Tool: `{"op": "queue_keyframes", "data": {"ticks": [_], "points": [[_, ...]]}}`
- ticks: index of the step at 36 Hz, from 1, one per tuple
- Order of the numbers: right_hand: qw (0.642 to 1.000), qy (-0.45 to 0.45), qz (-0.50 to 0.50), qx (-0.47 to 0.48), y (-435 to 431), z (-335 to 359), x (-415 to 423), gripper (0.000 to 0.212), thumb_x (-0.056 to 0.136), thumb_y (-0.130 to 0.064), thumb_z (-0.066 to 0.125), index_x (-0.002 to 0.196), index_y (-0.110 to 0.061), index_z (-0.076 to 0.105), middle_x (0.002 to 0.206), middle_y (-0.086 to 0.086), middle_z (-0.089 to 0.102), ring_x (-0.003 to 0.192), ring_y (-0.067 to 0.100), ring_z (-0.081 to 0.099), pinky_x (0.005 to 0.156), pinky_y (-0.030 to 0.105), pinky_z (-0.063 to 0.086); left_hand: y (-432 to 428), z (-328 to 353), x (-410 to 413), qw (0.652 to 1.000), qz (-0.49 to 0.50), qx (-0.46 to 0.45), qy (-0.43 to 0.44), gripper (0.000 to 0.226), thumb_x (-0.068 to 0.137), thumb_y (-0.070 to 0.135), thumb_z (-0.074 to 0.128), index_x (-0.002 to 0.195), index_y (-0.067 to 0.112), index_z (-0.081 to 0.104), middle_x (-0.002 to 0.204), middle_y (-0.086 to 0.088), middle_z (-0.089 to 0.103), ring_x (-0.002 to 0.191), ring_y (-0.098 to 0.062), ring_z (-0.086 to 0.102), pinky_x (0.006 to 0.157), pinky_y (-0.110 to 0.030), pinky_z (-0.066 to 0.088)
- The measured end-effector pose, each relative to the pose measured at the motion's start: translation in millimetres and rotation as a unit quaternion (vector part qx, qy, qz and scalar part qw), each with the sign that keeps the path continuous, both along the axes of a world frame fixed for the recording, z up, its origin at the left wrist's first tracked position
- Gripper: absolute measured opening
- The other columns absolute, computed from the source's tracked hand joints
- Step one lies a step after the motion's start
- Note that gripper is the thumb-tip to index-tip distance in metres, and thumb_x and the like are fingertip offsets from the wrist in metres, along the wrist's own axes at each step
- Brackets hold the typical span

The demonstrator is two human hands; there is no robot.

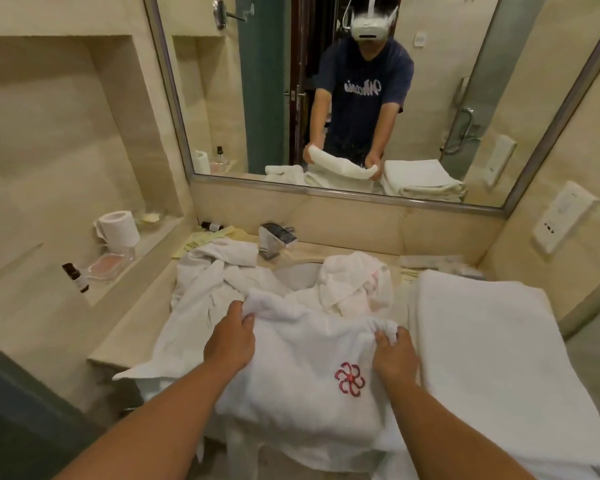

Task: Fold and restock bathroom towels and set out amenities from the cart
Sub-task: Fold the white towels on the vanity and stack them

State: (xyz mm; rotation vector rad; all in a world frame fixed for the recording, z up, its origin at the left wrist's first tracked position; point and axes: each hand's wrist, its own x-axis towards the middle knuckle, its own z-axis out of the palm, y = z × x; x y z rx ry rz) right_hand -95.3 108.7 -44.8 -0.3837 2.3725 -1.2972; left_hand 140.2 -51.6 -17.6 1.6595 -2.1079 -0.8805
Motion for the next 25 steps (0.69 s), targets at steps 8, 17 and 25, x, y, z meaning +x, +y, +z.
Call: {"op": "queue_keyframes", "data": {"ticks": [8,17,25], "points": [[0.998,0.019,-0.067,0.009,-43.6,-78.2,-11.0,0.036,0.105,-0.029,0.052,0.134,-0.006,0.054,0.126,0.025,0.064,0.117,0.044,0.06,0.099,0.047,0.049,-33.8,-70.3,-24.8,0.996,0.058,-0.015,-0.062,0.023,0.109,0.042,0.027,0.113,0.022,0.039,0.111,-0.011,0.066,0.1,-0.036,0.064,0.078,-0.041,0.048],[0.992,0.095,-0.078,-0.008,-51.3,-102.2,-21.3,0.054,0.097,-0.044,0.059,0.138,-0.015,0.042,0.134,0.02,0.057,0.123,0.042,0.054,0.1,0.051,0.048,-39.9,-93.3,-33.2,0.992,0.118,-0.005,-0.033,0.055,0.105,0.058,0.028,0.126,0.012,0.051,0.122,-0.014,0.064,0.108,-0.038,0.062,0.086,-0.043,0.047],[0.893,0.342,0.266,0.121,-16.9,-80.1,16.8,0.078,0.085,-0.068,0.053,0.154,-0.044,0.027,0.168,0.0,0.015,0.154,0.028,0.012,0.123,0.054,0.012,18.9,-83.1,12.2,0.99,0.104,0.092,-0.037,0.089,0.088,0.074,0.053,0.148,0.009,0.041,0.145,-0.014,0.053,0.128,-0.038,0.055,0.101,-0.044,0.047]]}}
